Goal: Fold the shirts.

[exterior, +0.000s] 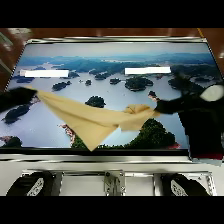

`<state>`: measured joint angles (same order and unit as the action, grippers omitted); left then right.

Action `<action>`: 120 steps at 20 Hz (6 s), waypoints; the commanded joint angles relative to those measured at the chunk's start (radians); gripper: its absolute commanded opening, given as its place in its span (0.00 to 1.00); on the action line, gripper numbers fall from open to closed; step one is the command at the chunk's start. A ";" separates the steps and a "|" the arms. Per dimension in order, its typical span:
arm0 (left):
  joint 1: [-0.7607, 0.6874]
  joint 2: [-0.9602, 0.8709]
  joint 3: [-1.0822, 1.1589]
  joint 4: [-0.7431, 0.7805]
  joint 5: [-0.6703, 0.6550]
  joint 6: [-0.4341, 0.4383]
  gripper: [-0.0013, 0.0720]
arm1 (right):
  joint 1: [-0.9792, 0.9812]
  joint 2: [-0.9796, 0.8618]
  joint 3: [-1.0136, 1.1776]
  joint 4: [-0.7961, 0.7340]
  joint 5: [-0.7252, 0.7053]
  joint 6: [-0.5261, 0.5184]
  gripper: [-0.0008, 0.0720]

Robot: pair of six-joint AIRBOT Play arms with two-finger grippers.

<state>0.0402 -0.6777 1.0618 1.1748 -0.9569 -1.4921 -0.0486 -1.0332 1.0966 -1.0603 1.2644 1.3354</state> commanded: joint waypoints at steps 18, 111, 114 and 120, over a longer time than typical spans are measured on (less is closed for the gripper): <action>0.005 0.087 0.749 0.221 -0.511 -0.031 0.07 | 0.000 0.417 0.652 -0.426 -0.225 0.243 0.09; 0.290 0.082 0.917 0.063 -0.221 0.021 0.07 | -0.168 0.487 0.758 -0.230 -0.246 0.095 0.09; 0.290 0.101 0.916 0.105 -0.400 0.022 0.07 | -0.168 0.505 0.758 -0.259 -0.149 0.121 0.09; 0.290 0.098 0.721 0.113 -0.581 0.025 0.07 | -0.168 0.352 0.751 -0.294 0.227 0.147 0.09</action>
<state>0.3294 -0.5842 1.8812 1.2617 -1.4281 -1.4601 -0.2173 -0.6136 1.8503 -1.3190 1.2694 1.4639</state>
